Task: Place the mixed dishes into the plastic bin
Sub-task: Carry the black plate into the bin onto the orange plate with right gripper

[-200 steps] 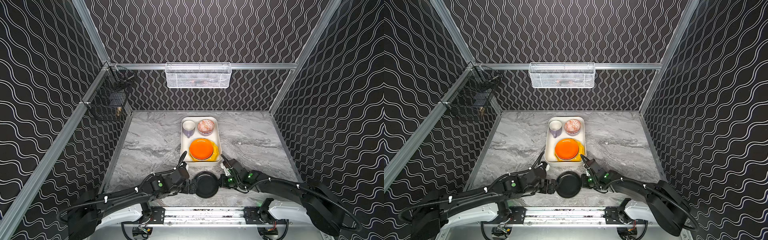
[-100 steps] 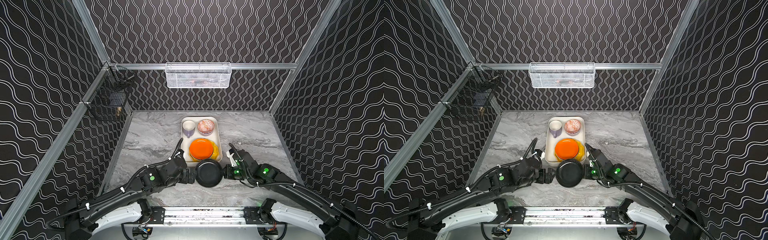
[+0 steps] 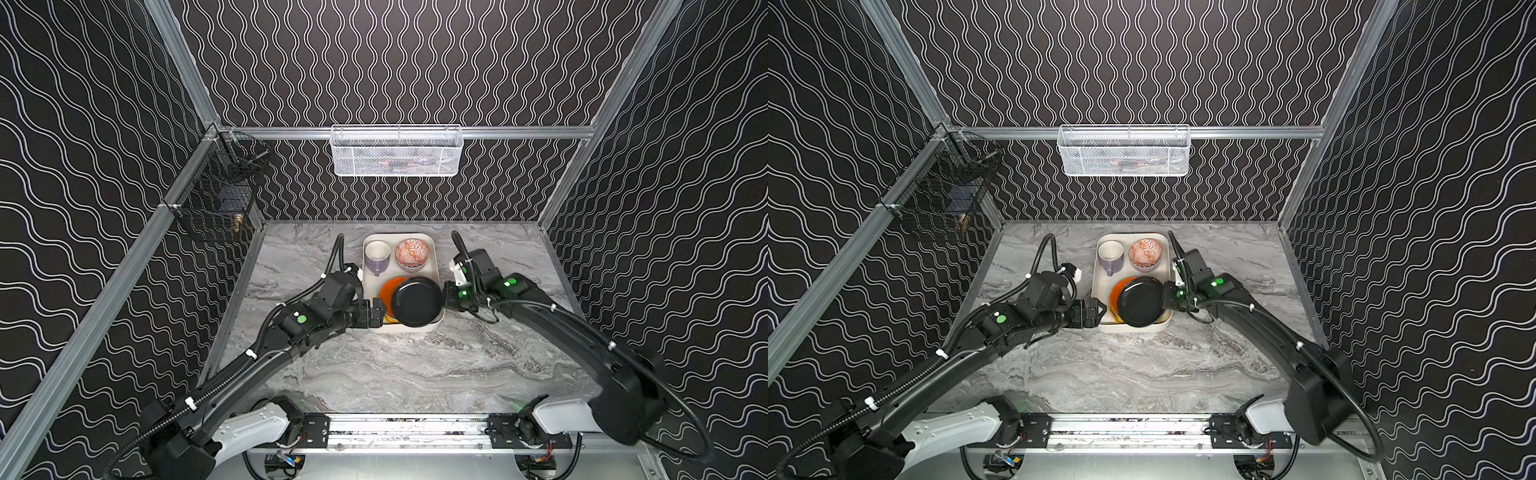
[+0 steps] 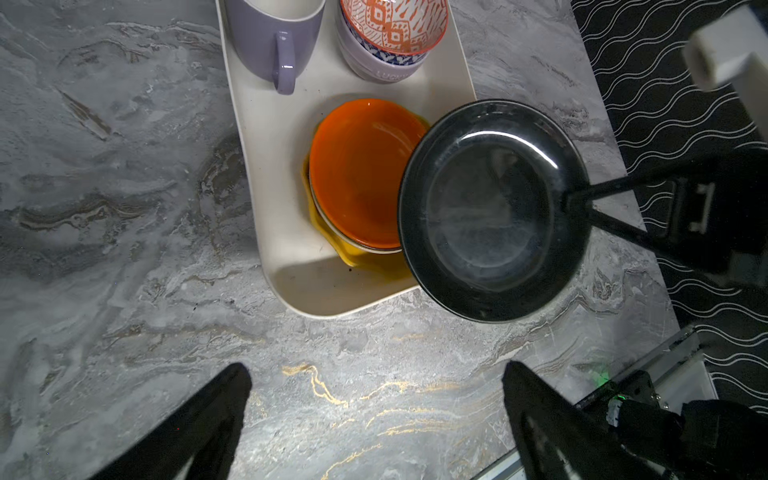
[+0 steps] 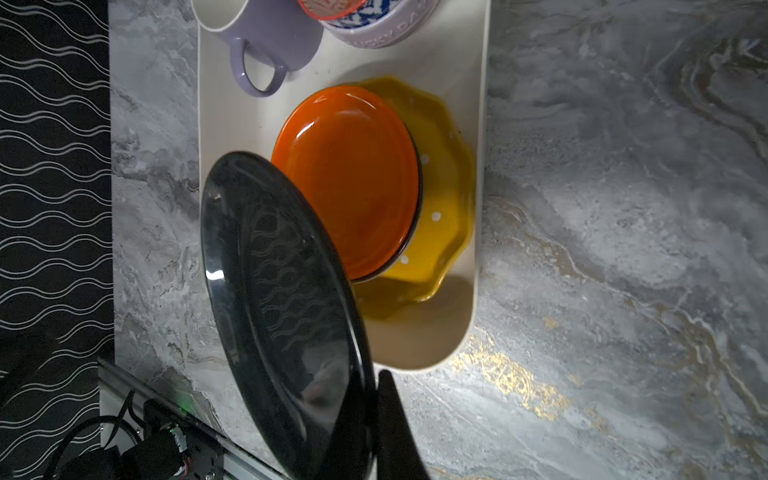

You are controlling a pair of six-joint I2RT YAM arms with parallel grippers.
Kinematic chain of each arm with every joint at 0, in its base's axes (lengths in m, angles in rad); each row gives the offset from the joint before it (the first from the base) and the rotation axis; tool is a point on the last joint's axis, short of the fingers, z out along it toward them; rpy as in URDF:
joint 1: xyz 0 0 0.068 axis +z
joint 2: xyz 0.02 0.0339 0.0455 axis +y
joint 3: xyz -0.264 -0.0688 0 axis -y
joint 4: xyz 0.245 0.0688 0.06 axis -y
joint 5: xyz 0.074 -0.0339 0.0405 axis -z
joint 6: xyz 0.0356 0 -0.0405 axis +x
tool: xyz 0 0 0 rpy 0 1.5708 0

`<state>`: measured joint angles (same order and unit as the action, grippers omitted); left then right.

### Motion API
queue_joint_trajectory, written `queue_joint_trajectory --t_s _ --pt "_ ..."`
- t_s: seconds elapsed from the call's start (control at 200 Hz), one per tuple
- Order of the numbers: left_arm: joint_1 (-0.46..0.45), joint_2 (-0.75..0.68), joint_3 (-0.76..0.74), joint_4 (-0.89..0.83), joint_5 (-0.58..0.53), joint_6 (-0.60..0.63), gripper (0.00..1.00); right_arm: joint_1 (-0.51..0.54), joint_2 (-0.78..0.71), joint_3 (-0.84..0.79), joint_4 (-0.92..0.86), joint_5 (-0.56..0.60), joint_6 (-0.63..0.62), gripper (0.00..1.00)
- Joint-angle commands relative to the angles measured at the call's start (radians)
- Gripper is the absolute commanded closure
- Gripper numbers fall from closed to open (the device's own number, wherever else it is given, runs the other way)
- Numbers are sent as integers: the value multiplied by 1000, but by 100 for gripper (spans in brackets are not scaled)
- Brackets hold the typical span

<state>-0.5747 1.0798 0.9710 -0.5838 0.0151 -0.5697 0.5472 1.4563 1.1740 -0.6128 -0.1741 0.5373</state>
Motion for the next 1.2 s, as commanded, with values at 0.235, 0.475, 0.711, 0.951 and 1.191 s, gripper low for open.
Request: queue_joint_trajectory --t_s 0.235,0.475,0.711,0.951,1.191 --pt "109 9 -44 33 121 73 1 -23 286 186 24 -94 -76 100" --pt "162 39 -79 71 182 86 1 -41 376 220 25 -109 -93 100" --pt "193 79 -87 106 221 93 1 -50 421 260 -3 -111 -113 97" --pt "208 105 -95 131 249 93 1 -52 429 276 -36 -72 -126 75" --pt "216 111 -107 145 262 91 1 -53 435 276 -60 -51 -136 67"
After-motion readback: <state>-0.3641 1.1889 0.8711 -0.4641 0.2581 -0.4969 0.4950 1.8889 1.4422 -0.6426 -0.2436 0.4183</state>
